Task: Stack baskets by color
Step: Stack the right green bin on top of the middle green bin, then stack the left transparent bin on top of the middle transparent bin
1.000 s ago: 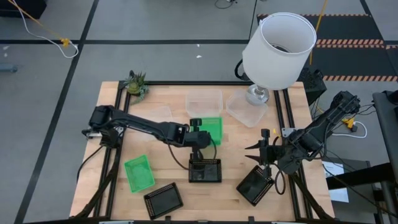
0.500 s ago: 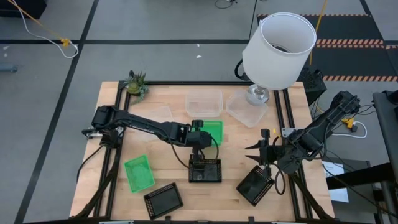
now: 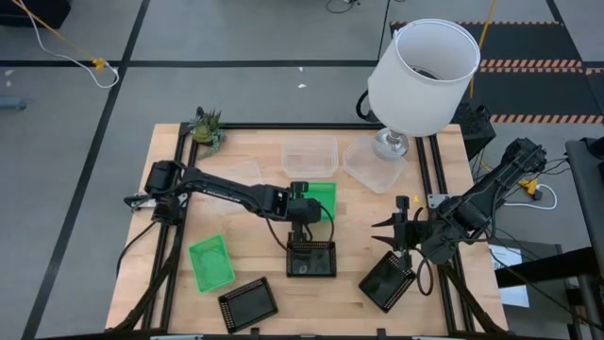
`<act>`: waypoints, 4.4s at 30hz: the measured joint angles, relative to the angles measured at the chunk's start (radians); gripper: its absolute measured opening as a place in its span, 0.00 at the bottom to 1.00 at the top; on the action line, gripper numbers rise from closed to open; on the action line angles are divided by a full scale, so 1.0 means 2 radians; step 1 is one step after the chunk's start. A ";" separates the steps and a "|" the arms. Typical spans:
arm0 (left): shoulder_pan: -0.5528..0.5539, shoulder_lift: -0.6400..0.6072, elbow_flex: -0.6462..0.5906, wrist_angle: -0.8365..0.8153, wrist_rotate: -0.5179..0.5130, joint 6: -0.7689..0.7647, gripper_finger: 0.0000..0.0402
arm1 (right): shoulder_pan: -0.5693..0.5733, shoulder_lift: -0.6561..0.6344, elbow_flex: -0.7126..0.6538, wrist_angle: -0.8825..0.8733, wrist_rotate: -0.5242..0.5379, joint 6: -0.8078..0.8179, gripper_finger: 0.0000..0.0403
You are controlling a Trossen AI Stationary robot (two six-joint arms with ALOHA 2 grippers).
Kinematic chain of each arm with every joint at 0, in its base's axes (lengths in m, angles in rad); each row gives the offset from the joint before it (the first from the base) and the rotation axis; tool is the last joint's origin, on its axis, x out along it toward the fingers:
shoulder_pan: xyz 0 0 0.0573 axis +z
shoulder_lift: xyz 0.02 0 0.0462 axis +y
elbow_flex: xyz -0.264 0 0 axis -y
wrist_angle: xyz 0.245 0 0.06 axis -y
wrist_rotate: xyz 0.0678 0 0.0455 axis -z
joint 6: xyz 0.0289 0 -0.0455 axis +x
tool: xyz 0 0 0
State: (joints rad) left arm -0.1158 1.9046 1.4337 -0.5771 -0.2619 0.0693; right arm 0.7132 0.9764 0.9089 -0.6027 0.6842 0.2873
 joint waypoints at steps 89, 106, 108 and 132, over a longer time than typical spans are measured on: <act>-0.068 -0.233 -0.129 -0.207 -0.066 -0.228 0.33 | 0.001 0.013 0.000 0.041 -0.004 0.008 0.29; -0.080 -0.393 -0.358 -0.205 -0.042 -0.298 0.34 | -0.017 0.027 0.000 0.041 -0.001 -0.002 0.29; -0.080 -0.390 -0.368 -0.205 -0.036 -0.290 0.36 | -0.017 0.027 0.000 0.041 -0.001 -0.002 0.29; -0.005 -0.366 -0.398 -0.181 0.018 -0.270 0.23 | -0.017 0.027 0.000 0.041 -0.002 -0.002 0.29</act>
State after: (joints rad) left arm -0.1251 1.1730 0.6380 -0.9386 -0.2261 -0.4717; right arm 0.6796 1.0294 0.9089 -0.5203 0.6796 0.2836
